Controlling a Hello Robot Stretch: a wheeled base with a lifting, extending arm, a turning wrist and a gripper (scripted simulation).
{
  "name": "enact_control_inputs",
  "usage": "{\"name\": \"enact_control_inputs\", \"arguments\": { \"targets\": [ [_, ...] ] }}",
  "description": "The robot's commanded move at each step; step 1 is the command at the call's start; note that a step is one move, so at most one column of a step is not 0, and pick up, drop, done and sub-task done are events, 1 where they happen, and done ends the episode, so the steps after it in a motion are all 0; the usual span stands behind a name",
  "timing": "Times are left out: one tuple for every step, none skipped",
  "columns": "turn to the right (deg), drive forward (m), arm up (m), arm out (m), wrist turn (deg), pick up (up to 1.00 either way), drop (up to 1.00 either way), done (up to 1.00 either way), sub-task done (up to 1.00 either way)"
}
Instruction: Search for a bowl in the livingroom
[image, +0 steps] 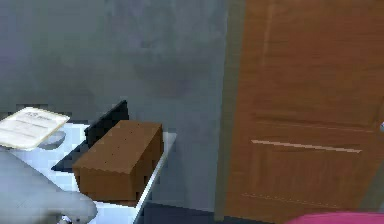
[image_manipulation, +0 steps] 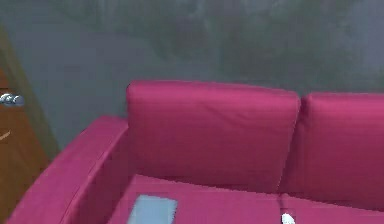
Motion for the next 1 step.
{"name": "enact_control_inputs", "arguments": {
  "targets": [
    [0.0, 0.35, 0.00, 0.00, 0.0, 0.00, 0.00, 0.00, 0.00]
  ]
}}
